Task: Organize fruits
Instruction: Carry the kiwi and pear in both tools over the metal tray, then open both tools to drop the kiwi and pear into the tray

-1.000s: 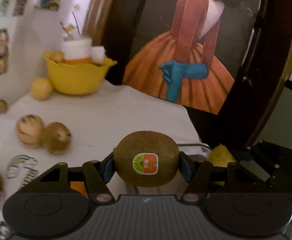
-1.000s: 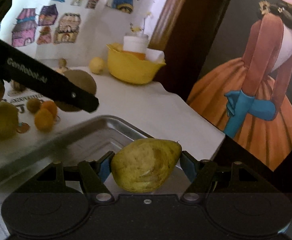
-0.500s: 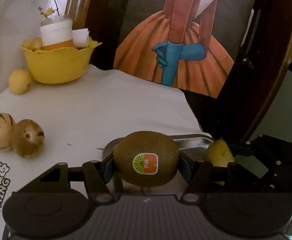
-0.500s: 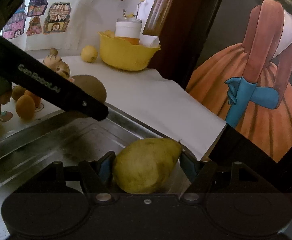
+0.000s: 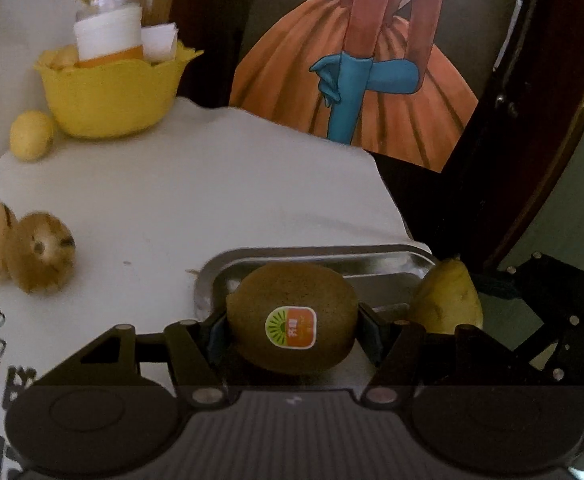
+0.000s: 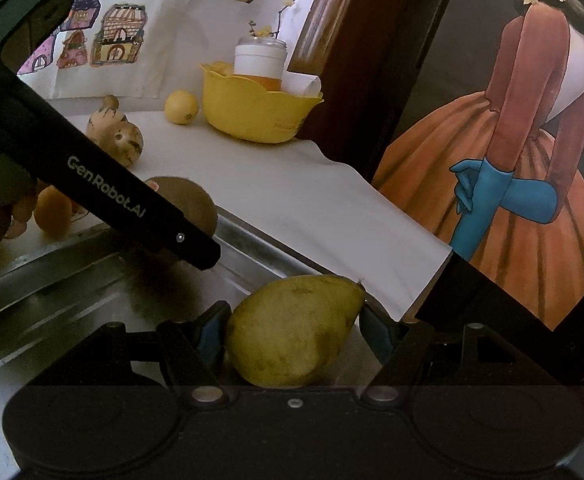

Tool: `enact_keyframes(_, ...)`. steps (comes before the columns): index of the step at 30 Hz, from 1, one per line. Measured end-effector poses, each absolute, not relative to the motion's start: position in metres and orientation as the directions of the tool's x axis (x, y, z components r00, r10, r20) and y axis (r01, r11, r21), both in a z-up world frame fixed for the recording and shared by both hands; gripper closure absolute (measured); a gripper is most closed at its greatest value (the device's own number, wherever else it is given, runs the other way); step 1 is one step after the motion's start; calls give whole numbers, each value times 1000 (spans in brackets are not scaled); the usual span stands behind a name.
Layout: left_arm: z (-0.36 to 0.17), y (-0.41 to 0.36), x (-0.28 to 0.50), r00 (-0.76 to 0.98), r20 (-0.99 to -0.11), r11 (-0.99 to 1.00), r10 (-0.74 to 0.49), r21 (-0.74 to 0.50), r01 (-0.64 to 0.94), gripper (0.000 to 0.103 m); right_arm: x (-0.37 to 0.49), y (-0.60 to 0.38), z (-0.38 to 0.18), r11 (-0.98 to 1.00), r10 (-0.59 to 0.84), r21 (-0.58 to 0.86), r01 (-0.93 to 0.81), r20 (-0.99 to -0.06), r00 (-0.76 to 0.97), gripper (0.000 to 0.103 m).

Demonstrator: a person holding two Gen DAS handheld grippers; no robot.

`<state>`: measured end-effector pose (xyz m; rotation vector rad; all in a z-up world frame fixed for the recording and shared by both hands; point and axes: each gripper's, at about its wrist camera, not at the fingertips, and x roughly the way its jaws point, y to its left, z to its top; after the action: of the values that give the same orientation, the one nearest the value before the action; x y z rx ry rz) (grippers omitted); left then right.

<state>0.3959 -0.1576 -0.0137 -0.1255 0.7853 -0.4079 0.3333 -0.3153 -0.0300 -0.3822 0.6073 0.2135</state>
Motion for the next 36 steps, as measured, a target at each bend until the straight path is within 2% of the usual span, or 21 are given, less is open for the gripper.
enact_keyframes(5, -15, -156, 395, 630, -667, 917, -397, -267, 296, 34, 329, -314, -30, 907, 76, -292, -302, -593, 802, 30)
enact_keyframes(11, -3, -147, 389, 650, -642, 913, -407, -307, 269, 28, 320, -314, -28, 914, 72, -282, -292, -596, 799, 29)
enact_keyframes(16, 14, -136, 372, 680, -610, 910, -408, -330, 250, 19, 307, -312, -20, 922, 81, -264, -283, -584, 808, 25)
enact_keyframes(22, 35, -121, 337, 739, -547, 909, -394, -349, 226, 2, 284, -307, -5, 941, 109, -211, -266, -555, 825, 15)
enact_keyframes(25, 45, -112, 316, 776, -508, 912, -374, -353, 209, 1, 268, -304, 5, 949, 122, -184, -256, -533, 838, 10)
enact_keyframes(27, 50, -108, 301, 799, -487, 919, -354, -339, 201, 1, 255, -301, 10, 953, 135, -165, -254, -519, 844, 3)
enact_keyframes(31, 57, -99, 269, 839, -451, 940, -305, -284, 189, 1, 230, -297, 19, 959, 154, -132, -252, -505, 849, 1)
enact_keyframes(36, 57, -84, 233, 858, -437, 948, -270, -275, 158, 1, 200, -287, 30, 968, 172, -77, -238, -485, 857, 1)
